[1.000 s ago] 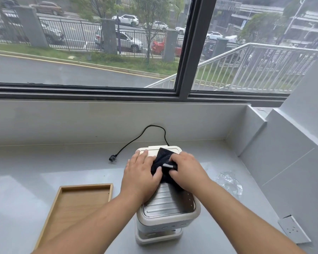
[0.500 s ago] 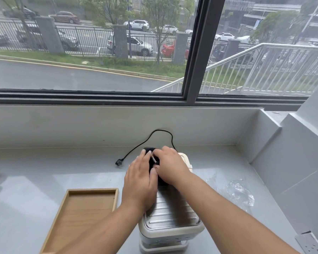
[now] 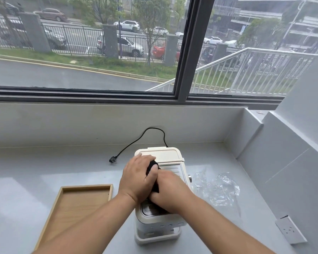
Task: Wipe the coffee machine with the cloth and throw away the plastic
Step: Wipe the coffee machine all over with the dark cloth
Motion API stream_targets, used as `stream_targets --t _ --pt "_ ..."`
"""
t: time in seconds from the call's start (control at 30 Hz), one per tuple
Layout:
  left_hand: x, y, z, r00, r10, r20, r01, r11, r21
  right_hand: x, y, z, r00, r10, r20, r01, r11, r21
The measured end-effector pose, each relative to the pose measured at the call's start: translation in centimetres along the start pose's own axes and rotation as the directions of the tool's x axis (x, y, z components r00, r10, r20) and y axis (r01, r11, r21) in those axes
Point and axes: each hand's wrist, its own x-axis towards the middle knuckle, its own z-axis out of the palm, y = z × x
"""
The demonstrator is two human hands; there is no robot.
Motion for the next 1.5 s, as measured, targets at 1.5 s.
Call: stream_targets --t 1.5 --pt "2.9 -2.5 1.2 0.973 -0.068 -0.222 0.069 0.998 -0.006 8.1 2.9 -2.3 0.976 0.205 0.076 -0.217 0.862 0.458"
